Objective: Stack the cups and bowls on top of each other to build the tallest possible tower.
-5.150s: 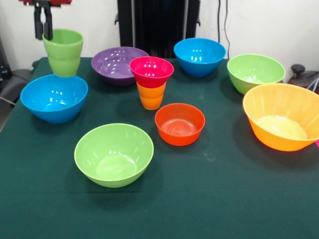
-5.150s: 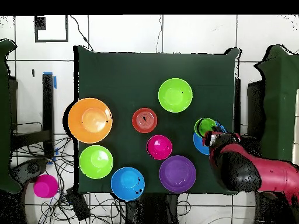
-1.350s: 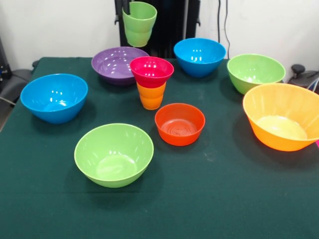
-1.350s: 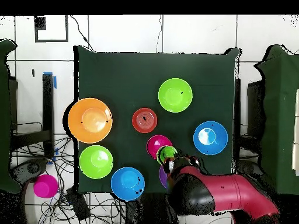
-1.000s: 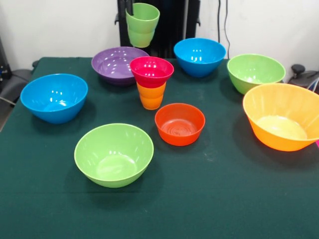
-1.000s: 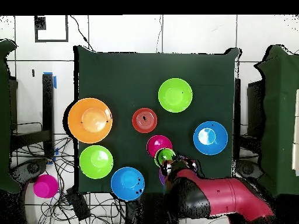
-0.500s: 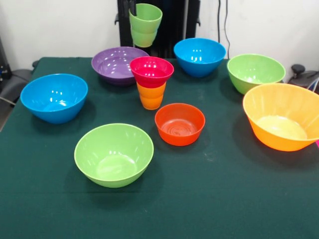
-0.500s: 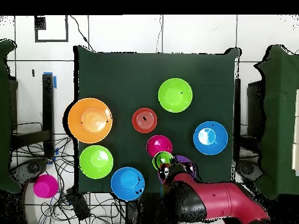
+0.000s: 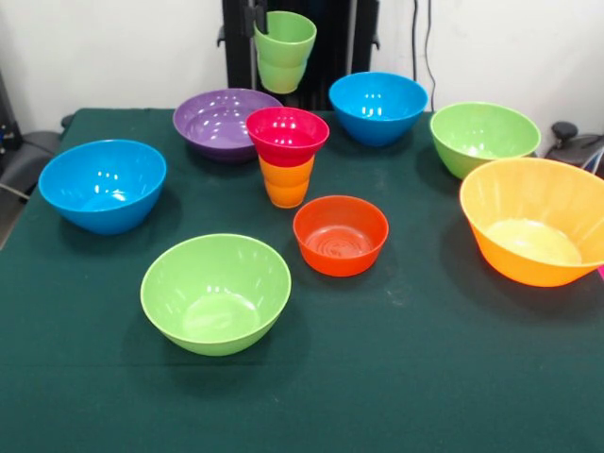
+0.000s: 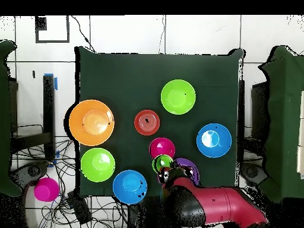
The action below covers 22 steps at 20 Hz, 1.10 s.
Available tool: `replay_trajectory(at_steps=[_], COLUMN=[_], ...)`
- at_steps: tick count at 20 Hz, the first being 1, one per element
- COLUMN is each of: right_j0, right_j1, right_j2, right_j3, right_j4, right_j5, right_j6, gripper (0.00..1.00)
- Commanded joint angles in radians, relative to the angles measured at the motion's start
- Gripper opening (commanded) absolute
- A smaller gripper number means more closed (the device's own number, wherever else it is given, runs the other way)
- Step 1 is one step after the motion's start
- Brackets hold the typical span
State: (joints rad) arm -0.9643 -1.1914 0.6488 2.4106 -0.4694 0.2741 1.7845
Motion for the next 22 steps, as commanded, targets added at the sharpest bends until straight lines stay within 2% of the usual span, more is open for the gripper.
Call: replay_trajectory(at_steps=[1,7,22], right_j0=[0.058,0.075,0.070], right_j1=[0.090,0.125,0.157], right_j2=[-0.079,-0.120,-0.197], right_j3=[0.026,-0.006,0.001], right_j4=[-0.103,-0.140,-0.209], right_j5=[-0.066,-0.093,-0.145], right_j6=[0.089,0.083,0.080], gripper=[0.00,0.00,0.00])
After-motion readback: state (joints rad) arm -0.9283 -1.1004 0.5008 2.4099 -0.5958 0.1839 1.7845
